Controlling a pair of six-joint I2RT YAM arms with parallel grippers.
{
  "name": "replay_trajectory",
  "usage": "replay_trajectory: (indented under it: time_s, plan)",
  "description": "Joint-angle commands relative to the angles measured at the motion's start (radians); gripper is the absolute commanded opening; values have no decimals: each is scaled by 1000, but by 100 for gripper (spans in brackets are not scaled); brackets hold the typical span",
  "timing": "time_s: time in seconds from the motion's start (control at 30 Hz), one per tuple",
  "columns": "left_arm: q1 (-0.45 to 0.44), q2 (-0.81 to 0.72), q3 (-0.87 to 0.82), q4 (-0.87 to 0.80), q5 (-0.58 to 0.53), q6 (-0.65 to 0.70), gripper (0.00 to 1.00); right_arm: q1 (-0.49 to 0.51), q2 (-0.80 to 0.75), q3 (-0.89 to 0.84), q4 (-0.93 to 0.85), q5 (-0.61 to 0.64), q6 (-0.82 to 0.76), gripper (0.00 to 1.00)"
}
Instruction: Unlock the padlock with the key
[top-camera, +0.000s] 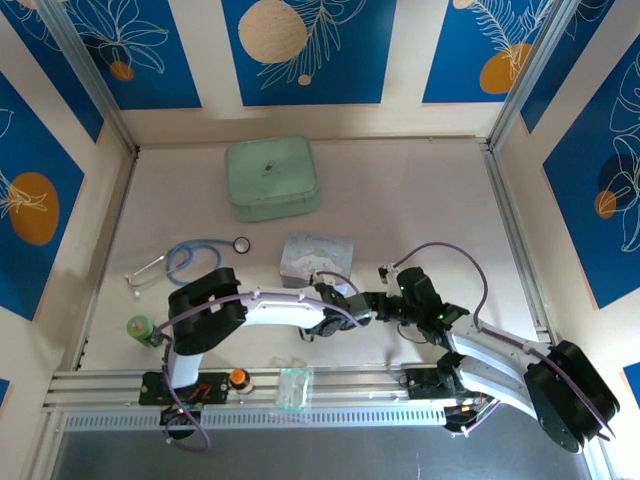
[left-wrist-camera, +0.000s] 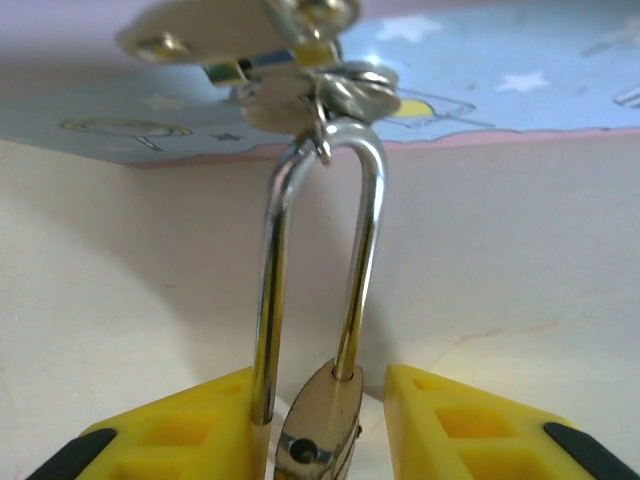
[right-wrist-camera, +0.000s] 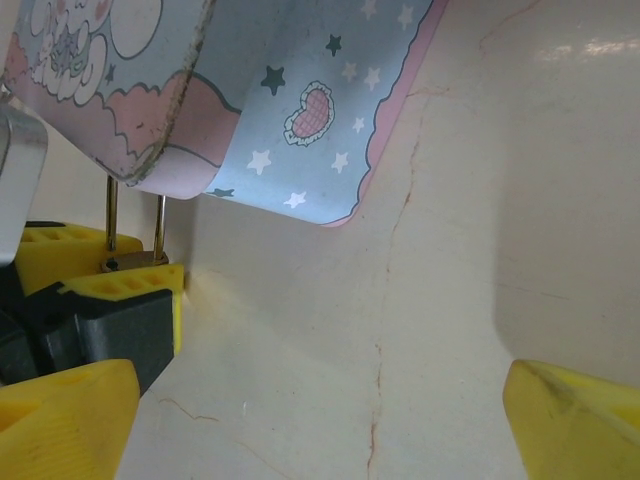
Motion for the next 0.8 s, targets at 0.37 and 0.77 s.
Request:
replay_trajectory:
  time_s: [0.37, 0.77]
  plan:
    - [-105, 74, 86, -105, -17, -41, 35, -6, 1, -12, -22, 30, 54, 95]
    - [-106, -129, -43, 5, -92, 10, 61, -13, -23, -12, -38, 18, 60, 96]
